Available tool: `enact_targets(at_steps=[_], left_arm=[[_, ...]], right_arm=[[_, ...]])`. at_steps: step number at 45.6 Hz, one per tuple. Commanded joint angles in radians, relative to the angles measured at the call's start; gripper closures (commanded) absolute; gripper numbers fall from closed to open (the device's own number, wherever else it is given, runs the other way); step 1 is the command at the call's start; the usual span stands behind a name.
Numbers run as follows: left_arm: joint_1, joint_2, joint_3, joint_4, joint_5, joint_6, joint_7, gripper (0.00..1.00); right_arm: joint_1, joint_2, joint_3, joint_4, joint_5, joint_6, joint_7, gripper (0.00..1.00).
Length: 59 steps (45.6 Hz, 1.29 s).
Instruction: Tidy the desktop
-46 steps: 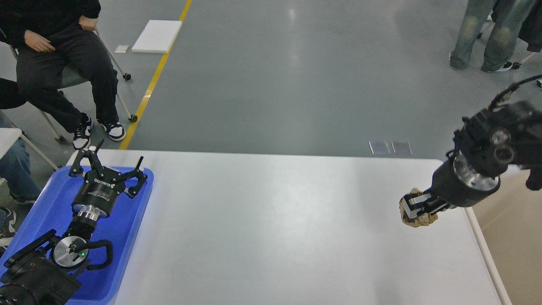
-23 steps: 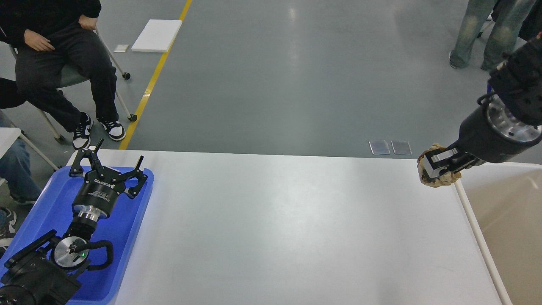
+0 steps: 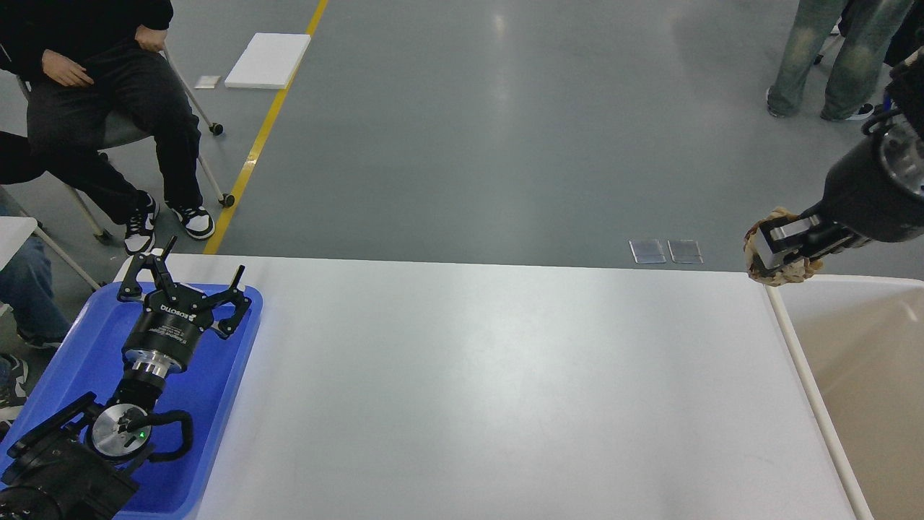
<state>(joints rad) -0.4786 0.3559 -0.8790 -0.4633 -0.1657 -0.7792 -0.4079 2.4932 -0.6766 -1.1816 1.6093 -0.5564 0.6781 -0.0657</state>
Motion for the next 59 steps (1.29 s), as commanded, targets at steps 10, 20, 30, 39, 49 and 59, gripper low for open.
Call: enact_targets(at_steps=[10, 20, 30, 39, 49, 59], left_arm=[[0.000, 0.000, 0.000, 0.000, 0.000, 0.000, 0.000, 0.01], [0.000, 0.000, 0.000, 0.000, 0.000, 0.000, 0.000, 0.01], [0.000, 0.000, 0.000, 0.000, 0.000, 0.000, 0.001, 0.01], [0.000, 0.000, 0.000, 0.000, 0.000, 0.000, 0.000, 0.01], [0.000, 0.000, 0.000, 0.000, 0.000, 0.000, 0.000, 0.01], [0.000, 0.000, 0.000, 0.000, 0.000, 0.000, 0.000, 0.01]], right_arm=[[-0.042, -0.086, -0.253, -0.123, -0.007, -0.141, 0.001, 1.00], [-0.151, -0.159, -0.282, -0.216, -0.017, -0.166, 0.001, 1.00], [-0.295, -0.196, -0.271, -0.282, -0.033, -0.258, 0.000, 1.00], [-0.493, -0.250, -0.156, -0.365, -0.040, -0.362, 0.000, 1.00], [-0.750, -0.258, 0.008, -0.564, -0.031, -0.390, 0.000, 1.00], [-1.051, -0.248, 0.256, -0.773, -0.028, -0.388, 0.000, 1.00]])
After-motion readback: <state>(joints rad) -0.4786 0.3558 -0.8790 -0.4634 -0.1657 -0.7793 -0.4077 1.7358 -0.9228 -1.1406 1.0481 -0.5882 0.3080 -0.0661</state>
